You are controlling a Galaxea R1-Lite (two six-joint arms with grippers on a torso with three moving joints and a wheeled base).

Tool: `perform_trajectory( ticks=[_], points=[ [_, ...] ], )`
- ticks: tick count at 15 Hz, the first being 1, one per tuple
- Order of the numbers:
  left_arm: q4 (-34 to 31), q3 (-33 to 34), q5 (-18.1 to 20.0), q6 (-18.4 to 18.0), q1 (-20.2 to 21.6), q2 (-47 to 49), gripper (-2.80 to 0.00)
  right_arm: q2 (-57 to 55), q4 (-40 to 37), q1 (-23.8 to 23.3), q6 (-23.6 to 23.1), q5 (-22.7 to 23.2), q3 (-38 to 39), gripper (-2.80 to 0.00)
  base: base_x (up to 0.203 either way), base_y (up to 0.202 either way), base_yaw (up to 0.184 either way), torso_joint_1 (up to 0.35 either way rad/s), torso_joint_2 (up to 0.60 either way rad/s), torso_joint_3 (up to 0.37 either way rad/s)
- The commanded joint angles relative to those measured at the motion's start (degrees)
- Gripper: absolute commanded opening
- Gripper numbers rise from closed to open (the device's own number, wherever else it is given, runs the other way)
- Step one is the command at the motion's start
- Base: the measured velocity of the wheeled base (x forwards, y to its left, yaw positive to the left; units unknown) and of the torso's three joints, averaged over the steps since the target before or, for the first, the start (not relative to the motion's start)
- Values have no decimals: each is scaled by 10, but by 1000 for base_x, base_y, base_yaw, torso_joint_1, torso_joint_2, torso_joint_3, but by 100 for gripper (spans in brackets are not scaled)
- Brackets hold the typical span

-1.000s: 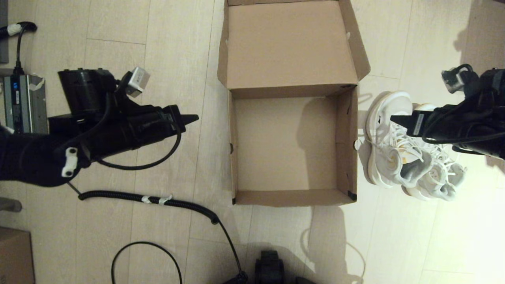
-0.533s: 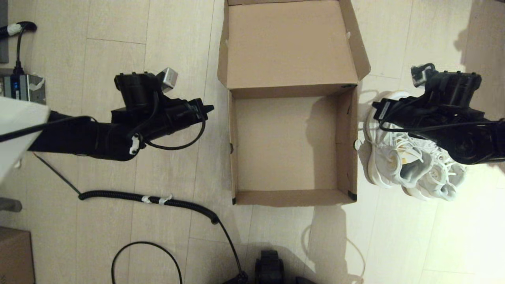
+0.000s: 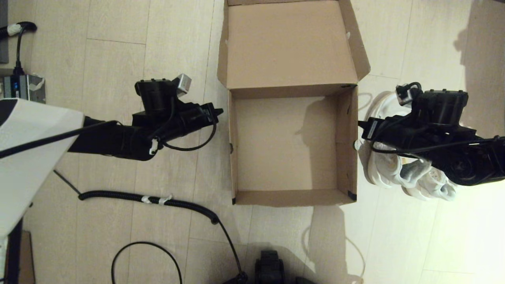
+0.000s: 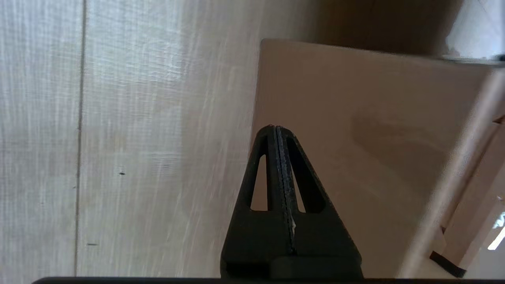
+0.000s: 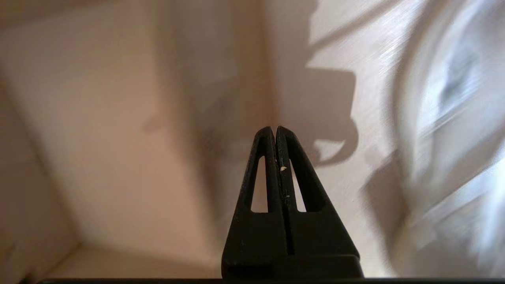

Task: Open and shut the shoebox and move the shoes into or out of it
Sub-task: Put the shoes into the shoe box

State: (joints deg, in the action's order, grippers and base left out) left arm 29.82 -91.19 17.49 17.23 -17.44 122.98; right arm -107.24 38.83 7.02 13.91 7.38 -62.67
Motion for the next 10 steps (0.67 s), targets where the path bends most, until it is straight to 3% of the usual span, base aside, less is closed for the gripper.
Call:
perform_trajectory(
  ticks=[1, 10],
  points=[
    [1, -8, 1, 1, -4, 10, -280, 28, 3, 16, 0, 1, 29, -280, 0, 0, 0, 0, 0, 0],
    [-1, -17, 3, 1, 3, 10, -280, 116, 3, 60, -5, -4, 178, -280, 0, 0, 0, 0, 0, 0]
  ],
)
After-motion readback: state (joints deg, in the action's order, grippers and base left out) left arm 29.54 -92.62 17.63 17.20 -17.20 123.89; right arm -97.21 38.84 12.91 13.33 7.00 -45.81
